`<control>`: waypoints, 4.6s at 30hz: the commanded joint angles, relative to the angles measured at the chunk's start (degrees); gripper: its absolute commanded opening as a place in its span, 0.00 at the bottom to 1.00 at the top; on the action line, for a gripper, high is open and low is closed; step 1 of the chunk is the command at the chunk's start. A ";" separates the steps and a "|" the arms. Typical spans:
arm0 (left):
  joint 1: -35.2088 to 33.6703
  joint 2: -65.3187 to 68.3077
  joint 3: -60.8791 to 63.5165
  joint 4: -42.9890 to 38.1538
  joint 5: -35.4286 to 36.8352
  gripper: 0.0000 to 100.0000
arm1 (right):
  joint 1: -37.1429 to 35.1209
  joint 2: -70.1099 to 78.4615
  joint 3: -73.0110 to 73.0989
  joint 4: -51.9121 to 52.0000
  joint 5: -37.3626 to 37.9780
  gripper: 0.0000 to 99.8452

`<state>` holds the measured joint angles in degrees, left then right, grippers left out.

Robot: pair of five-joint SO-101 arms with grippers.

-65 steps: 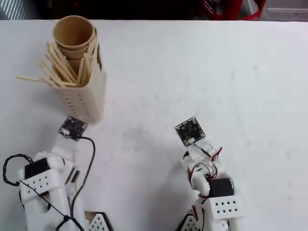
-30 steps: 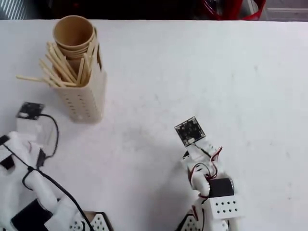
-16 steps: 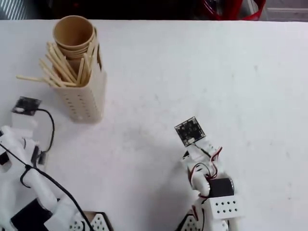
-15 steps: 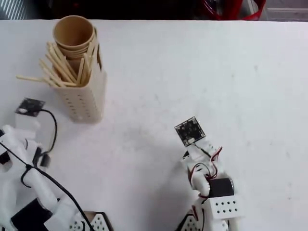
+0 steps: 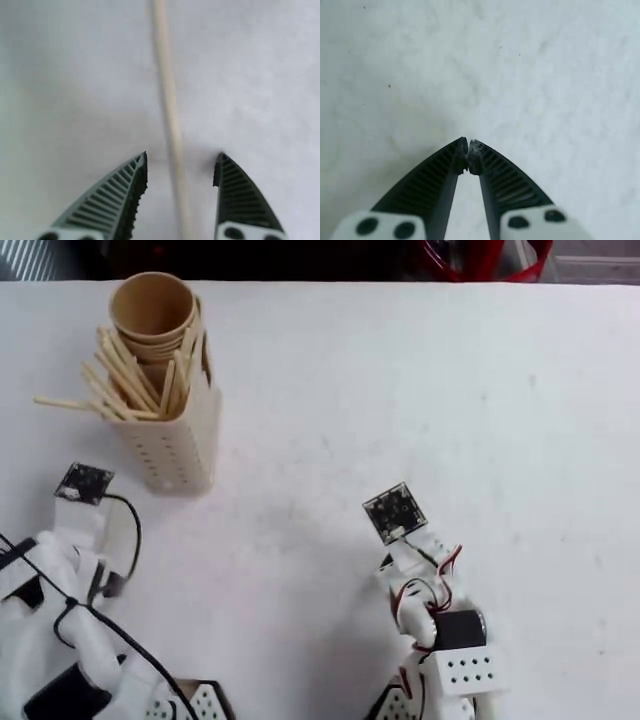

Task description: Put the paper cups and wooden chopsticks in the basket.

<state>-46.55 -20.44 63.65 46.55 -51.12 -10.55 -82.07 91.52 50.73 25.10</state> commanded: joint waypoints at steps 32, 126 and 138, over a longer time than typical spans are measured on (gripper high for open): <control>-14.11 0.84 -20.57 15.12 -2.73 0.06 | 0.57 -0.57 -0.18 0.13 0.44 0.02; -2.24 -6.11 -82.90 41.23 27.25 0.02 | 0.13 -0.57 0.62 -0.13 0.53 0.02; 31.25 -9.27 -81.49 20.13 59.34 0.02 | 0.13 -0.57 0.62 -0.22 0.53 0.02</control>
<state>-23.34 -27.91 -17.05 71.69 1.45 -10.55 -82.15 92.48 50.73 25.10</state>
